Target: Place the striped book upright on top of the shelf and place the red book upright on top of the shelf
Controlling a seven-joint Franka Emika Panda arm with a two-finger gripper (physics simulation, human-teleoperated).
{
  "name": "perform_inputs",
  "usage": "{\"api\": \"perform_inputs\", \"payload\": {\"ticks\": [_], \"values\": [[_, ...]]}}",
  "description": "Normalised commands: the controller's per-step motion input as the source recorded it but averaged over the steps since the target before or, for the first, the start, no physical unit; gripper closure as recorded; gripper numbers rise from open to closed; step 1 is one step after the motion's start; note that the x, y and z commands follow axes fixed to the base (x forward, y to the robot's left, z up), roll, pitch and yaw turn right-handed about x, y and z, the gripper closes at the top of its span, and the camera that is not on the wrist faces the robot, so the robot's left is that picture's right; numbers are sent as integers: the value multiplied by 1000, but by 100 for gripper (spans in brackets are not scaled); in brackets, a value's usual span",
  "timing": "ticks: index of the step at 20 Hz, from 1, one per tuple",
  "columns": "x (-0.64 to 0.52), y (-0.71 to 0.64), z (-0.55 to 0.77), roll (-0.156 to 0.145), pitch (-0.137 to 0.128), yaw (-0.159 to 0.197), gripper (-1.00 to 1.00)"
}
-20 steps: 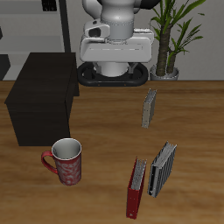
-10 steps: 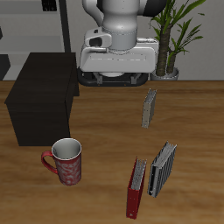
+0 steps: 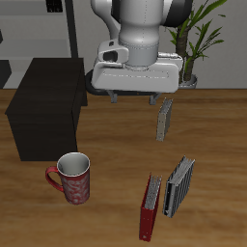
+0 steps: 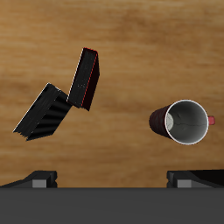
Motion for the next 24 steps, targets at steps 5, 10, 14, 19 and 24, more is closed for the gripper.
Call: {"api": "perform_inputs", "payload": {"ticks": [5, 10, 14, 19, 24], "values": [[232, 165, -111, 1, -29, -31, -100], [171, 187, -129, 38, -4, -16, -100], [197, 179, -111, 31, 10, -1, -100], [136, 144, -40, 22, 2, -23, -100], [70, 301, -204, 29, -1, -48, -100]]}}
